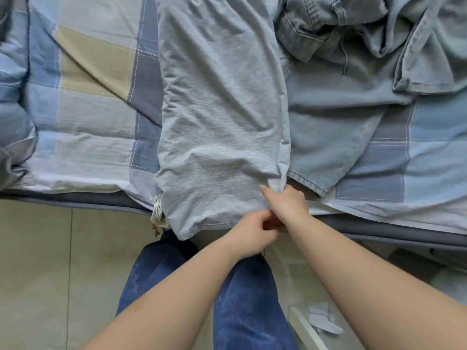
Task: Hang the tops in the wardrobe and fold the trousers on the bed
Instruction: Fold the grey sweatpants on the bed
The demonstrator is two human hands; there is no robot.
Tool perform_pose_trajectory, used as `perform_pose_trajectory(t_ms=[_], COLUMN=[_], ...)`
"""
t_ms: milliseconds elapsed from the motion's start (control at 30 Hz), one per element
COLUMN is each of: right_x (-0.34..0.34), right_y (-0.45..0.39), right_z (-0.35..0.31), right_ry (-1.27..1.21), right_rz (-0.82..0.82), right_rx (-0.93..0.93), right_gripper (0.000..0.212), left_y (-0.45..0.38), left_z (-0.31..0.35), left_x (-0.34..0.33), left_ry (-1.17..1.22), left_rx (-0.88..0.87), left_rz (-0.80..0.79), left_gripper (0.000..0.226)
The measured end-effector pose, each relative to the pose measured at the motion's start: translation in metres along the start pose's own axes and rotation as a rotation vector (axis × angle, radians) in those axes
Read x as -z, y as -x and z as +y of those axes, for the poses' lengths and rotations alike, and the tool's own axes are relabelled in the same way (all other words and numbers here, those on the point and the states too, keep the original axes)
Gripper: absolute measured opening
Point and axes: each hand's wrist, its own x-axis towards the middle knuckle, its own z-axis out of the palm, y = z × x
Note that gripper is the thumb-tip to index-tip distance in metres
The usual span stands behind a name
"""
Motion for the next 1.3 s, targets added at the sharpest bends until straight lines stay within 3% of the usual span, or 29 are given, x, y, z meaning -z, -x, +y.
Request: perform_pose_trajectory(t_ms=[67,100,167,233,300,333,400,533,633,767,900,1000,1100,1167,1300], right_x=[0.007,0.011,0.018,0.024,0.026,0.026,0.025,0.025,0.028,0.028,0.022,0.021,0.023,0.024,0.020], right_y=[-0.001,0.001,0.003,0.006,0.009,0.010,0.011,0.012,0.011,0.011,0.016,0.019,0.016,0.014,0.008], right_z=[0.008,0.012,0.021,0.029,0.034,0.037,0.044,0.052,0.052,0.052,0.058,0.060,0.055,0.054,0.067], right_ry=[0.056,0.061,0.034,-0.039,-0.107,-0.126,-0.147,-0.189,-0.322,-0.457,-0.527,-0.384,-0.395,-0.442,-0.295], right_rz=[-0.003,-0.007,-0.022,-0.034,-0.033,-0.033,-0.047,-0.105,-0.123,-0.144,-0.171,-0.114,-0.072,-0.083,-0.064], right_rx=[0.020,0.030,0.044,0.059,0.076,0.082,0.106,0.097,0.049,0.012,0.013,0.060,0.066,0.057,0.049], right_gripper=[0.034,0.027,0.022,0.034,0.041,0.042,0.045,0.037,0.032,0.028,0.026,0.032,0.040,0.034,0.048], left_y=[0.012,0.020,0.037,0.056,0.071,0.075,0.077,0.076,0.073,0.070,0.064,0.064,0.065,0.065,0.073], left_z=[-0.008,-0.015,-0.037,-0.062,-0.080,-0.087,-0.095,-0.099,-0.095,-0.082,-0.091,-0.106,-0.100,-0.095,-0.106], left_x=[-0.002,0.001,0.016,0.038,0.060,0.070,0.086,0.100,0.100,0.094,0.090,0.092,0.094,0.093,0.100], left_ry=[0.067,0.097,0.102,0.118,0.146,0.187,0.284,0.296,0.162,0.164,0.075,-0.195,-0.001,0.180,0.180], left_rx=[0.026,0.061,0.166,0.285,0.367,0.388,0.395,0.375,0.256,0.090,0.156,0.244,0.331,0.356,0.455], left_rz=[-0.007,0.095,0.469,0.845,1.047,1.060,0.936,0.654,0.698,0.830,0.680,0.634,0.552,0.513,0.597], left_gripper=[0.030,0.028,0.018,0.017,0.031,0.037,0.037,0.015,0.015,0.024,0.008,0.016,0.025,0.024,0.027])
